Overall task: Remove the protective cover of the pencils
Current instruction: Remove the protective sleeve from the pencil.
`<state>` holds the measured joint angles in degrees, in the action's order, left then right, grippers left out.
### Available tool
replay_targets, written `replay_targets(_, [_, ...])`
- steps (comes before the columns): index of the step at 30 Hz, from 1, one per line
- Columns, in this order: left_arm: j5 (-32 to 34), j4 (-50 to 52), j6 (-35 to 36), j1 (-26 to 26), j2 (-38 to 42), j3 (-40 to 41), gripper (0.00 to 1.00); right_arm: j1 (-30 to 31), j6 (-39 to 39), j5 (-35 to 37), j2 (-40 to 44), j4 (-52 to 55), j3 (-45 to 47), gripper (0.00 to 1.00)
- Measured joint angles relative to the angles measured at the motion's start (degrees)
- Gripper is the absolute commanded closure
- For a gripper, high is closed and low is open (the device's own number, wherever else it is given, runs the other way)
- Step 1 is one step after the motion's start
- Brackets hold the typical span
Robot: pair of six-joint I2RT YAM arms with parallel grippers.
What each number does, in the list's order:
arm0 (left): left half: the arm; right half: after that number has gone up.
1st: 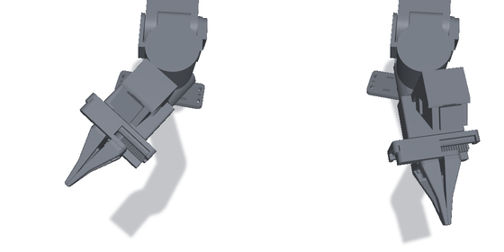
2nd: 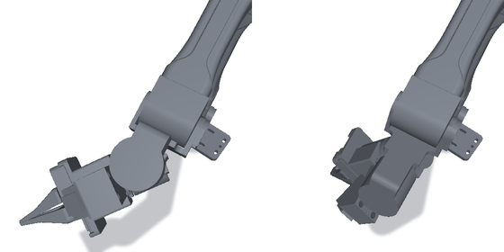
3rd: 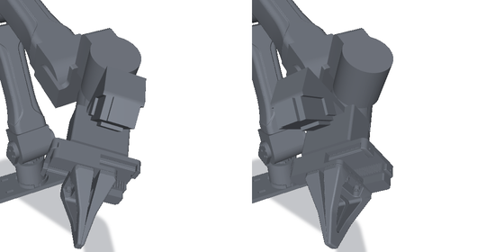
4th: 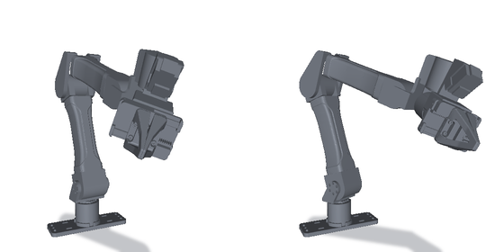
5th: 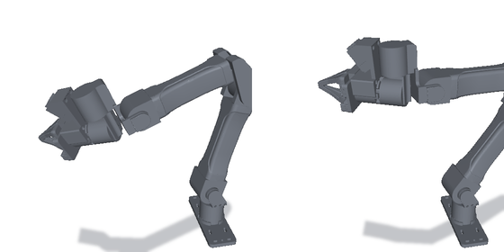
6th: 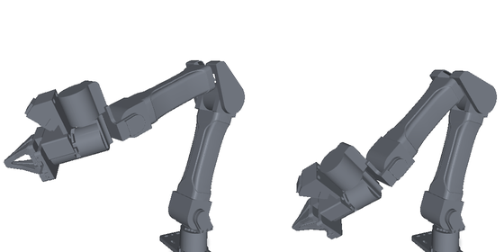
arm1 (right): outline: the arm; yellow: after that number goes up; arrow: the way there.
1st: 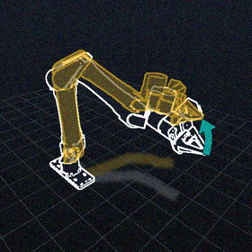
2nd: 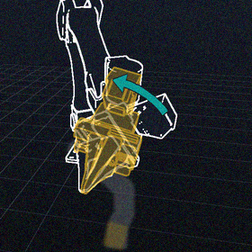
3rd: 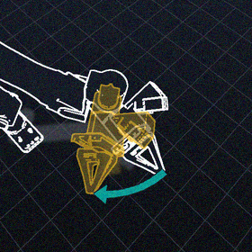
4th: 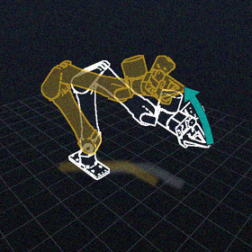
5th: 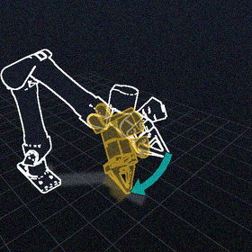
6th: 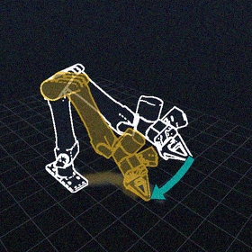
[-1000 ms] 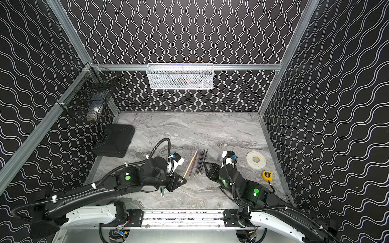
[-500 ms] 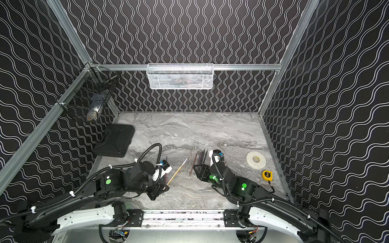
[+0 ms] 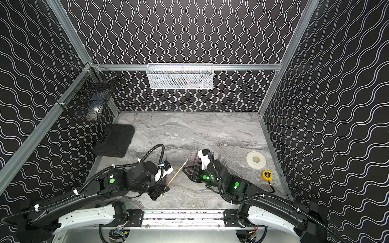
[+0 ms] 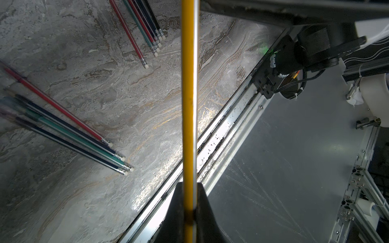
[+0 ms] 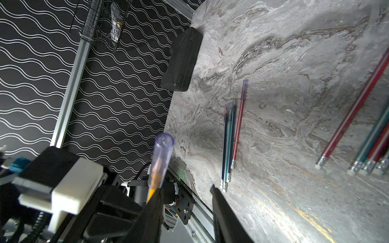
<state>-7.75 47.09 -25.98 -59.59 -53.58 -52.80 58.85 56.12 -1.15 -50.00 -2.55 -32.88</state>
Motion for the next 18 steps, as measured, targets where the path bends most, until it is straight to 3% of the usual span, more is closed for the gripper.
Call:
replay_targets(10, [-0.7,0.0,0.2,0.0,-0.4,0.0,1.0,0.0,0.0,-0.2,0.3,-1.0,-0.5,0.63])
replay_targets(18, [-1.4,-0.6,0.3,0.0,-0.5,0.3,1.0,0.0,0.4,2.3,-2.3,-0.7,-3.3,0.75])
